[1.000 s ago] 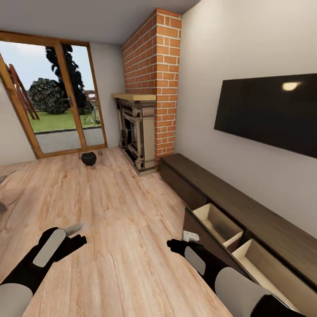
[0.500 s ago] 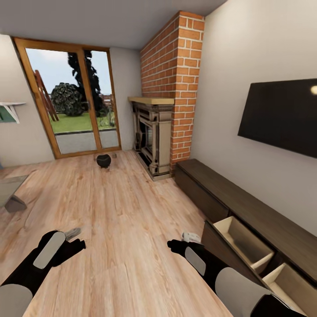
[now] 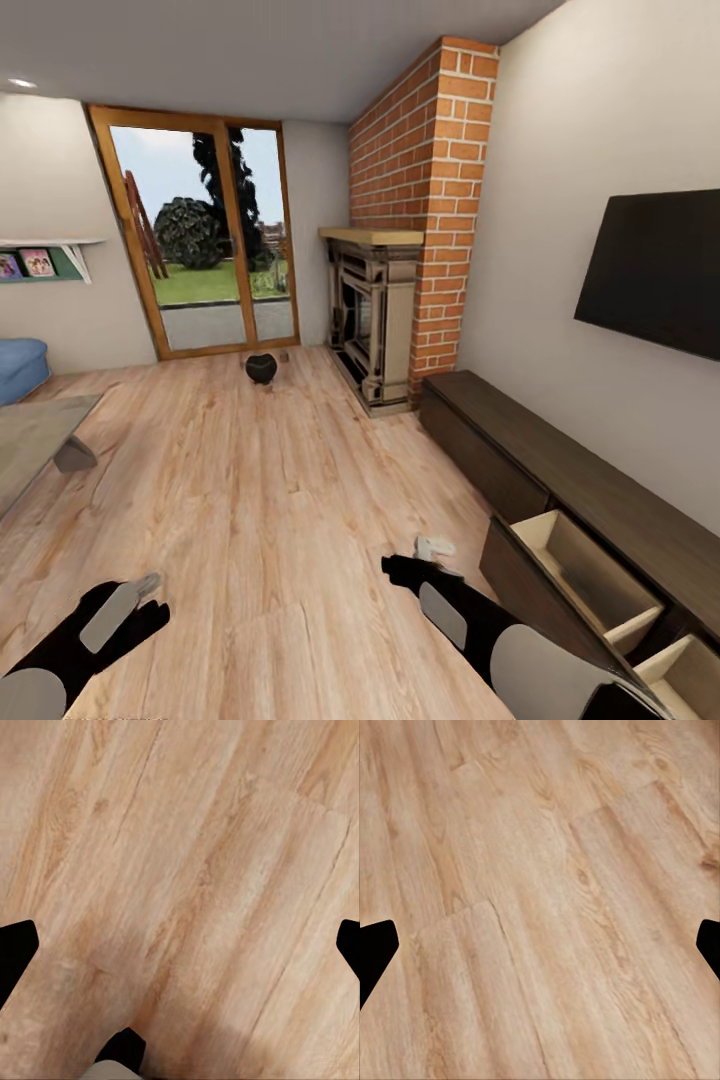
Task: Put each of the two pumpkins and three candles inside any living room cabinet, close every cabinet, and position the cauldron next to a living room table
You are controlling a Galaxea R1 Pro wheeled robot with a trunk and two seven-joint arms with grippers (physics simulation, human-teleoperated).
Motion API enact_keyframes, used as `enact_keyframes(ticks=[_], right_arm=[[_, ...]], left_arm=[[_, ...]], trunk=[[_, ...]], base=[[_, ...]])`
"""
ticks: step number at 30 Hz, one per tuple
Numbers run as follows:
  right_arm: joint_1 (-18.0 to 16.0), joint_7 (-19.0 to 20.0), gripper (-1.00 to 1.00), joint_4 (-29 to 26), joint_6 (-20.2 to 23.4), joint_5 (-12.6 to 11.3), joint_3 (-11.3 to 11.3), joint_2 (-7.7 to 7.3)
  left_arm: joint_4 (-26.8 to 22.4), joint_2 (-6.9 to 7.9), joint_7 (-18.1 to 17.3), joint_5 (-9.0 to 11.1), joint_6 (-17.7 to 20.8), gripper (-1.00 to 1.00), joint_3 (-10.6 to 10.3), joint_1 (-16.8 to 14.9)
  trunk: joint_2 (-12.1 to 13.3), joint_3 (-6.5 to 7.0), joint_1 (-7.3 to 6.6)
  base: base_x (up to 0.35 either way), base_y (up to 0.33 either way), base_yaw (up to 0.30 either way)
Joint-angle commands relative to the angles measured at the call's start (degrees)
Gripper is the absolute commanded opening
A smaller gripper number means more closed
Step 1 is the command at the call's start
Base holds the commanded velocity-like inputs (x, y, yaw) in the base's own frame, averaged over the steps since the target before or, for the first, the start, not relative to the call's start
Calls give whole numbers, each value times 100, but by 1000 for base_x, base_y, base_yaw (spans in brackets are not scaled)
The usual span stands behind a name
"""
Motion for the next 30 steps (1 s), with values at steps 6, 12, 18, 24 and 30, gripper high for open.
enact_keyframes(ticks=[6, 12, 18, 24, 30], right_arm=[[389, -47, 100, 207, -742, -31, 338, -4], [583, -46, 100, 334, -963, -25, 396, -9], [597, -39, 100, 467, -988, -20, 406, -10], [656, -40, 100, 478, -1275, -18, 418, -14], [667, -55, 100, 485, -1327, -13, 428, -15]], left_arm=[[1656, -110, -1586, -765, -1816, 100, -81, -4], [2305, -285, -2238, -974, -2752, 100, -89, -4], [2515, -514, -2275, -980, -3136, 100, -89, -4], [2654, -629, -2309, -1007, -3415, 100, -89, -4], [2674, -628, -2313, -963, -3418, 100, -89, -4]], trunk=[[-4, 41, 0], [-4, 88, 0], [-4, 131, 0], [-4, 137, 0], [-4, 137, 0]], base=[[0, 0, 172], [0, 0, 170], [-10, 0, 141], [-58, 11, 20], [-4, 78, 1]])
